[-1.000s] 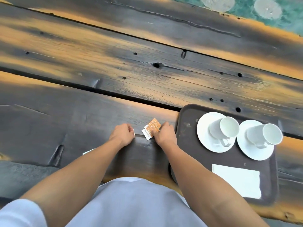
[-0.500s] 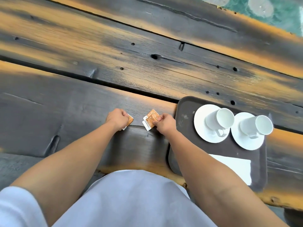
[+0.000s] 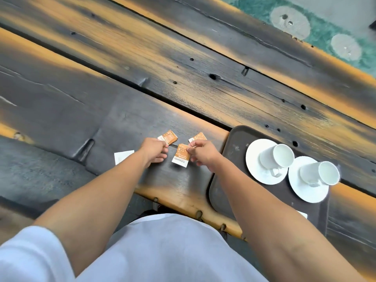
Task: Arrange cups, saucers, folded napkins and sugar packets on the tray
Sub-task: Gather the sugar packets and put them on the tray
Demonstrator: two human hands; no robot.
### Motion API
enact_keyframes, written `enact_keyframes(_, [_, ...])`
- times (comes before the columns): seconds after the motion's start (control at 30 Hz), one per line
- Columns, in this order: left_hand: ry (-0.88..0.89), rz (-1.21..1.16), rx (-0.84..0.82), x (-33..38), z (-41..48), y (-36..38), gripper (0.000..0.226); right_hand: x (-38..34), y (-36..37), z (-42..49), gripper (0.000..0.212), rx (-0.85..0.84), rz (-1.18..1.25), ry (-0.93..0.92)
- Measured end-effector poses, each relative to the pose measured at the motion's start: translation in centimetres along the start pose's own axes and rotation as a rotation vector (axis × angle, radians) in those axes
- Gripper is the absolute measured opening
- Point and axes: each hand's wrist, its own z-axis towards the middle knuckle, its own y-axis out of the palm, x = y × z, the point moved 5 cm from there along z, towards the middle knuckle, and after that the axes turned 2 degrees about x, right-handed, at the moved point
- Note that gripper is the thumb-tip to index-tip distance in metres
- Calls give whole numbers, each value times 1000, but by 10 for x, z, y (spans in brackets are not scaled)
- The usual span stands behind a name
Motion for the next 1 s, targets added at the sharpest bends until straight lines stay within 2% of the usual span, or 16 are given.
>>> enact_keyframes(0.1, [-158, -227, -188, -16, -13, 11, 14, -2, 15, -8, 17, -90, -34, -30])
enact_keyframes(0.37, [-299, -490, -385, -43, -32, 26, 37, 8, 32, -17, 16, -165, -82, -50])
enact_keyframes(0.6, [-321, -493, -419, -40, -49, 42, 53, 6, 22, -25, 7, -122, -101, -98])
enact_keyframes(0.73, [-312, -477, -468, -41, -52, 50, 65, 4, 15, -24, 14, -108, -126, -121])
enact_keyframes(1.0, [-332, -425, -531, -40, -56, 54, 74, 3, 13, -24, 17, -115, -249, -157])
